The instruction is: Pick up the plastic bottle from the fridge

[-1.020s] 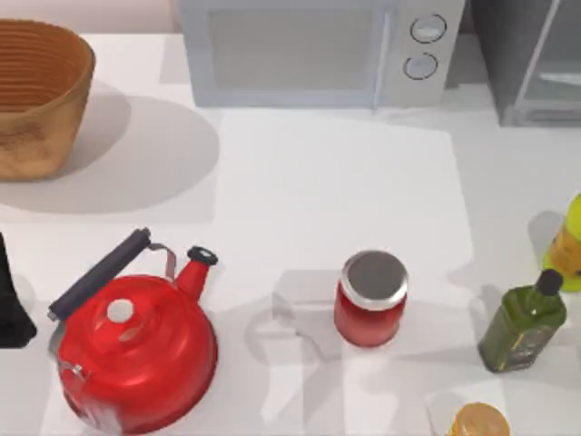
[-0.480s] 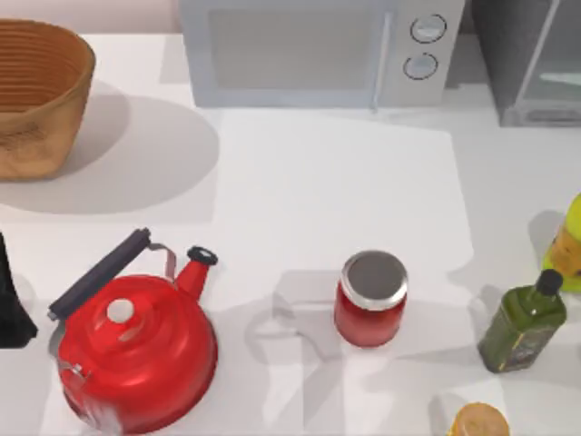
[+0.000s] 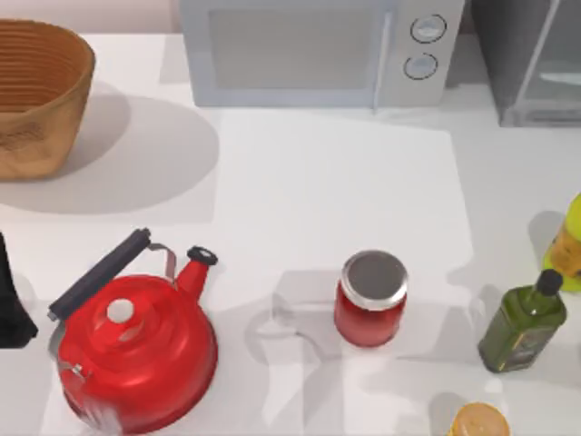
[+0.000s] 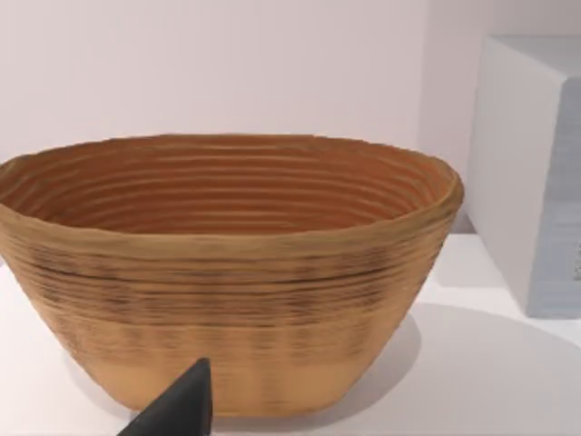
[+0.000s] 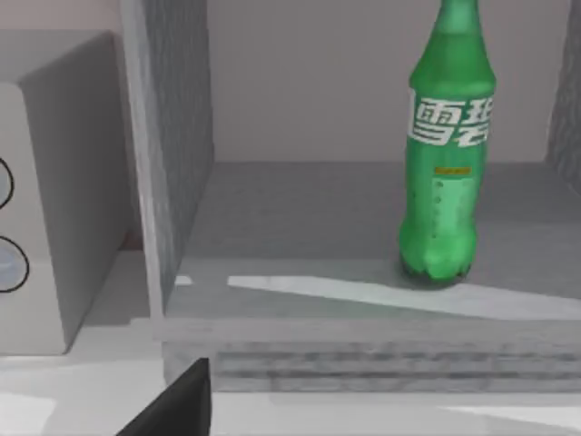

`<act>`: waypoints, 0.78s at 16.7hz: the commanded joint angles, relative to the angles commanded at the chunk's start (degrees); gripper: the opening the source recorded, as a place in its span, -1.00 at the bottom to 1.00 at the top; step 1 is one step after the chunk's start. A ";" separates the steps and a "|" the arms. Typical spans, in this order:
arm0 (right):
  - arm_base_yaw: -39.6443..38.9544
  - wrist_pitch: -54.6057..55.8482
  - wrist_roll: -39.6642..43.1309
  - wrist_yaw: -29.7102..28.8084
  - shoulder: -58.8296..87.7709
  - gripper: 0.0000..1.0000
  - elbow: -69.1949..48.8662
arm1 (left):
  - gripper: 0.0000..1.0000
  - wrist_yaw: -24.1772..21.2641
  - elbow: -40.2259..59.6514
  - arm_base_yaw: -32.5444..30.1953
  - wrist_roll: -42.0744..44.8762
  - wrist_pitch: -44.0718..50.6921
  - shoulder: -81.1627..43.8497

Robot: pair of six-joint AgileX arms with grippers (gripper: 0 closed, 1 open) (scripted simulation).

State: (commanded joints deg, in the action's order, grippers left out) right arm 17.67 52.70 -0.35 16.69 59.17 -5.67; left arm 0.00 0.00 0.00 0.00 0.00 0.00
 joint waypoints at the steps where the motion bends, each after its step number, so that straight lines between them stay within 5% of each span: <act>1: 1.42 4.37 -0.08 1.39 4.77 1.00 -0.53 | 1.00 0.00 0.00 0.00 0.00 0.00 0.00; 13: 12.64 39.22 -0.67 12.51 42.72 1.00 -4.79 | 1.00 0.00 0.00 0.00 0.00 0.00 0.00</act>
State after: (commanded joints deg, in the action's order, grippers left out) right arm 30.31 91.92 -1.02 29.19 101.90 -10.46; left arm 0.00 0.00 0.00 0.00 0.00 0.00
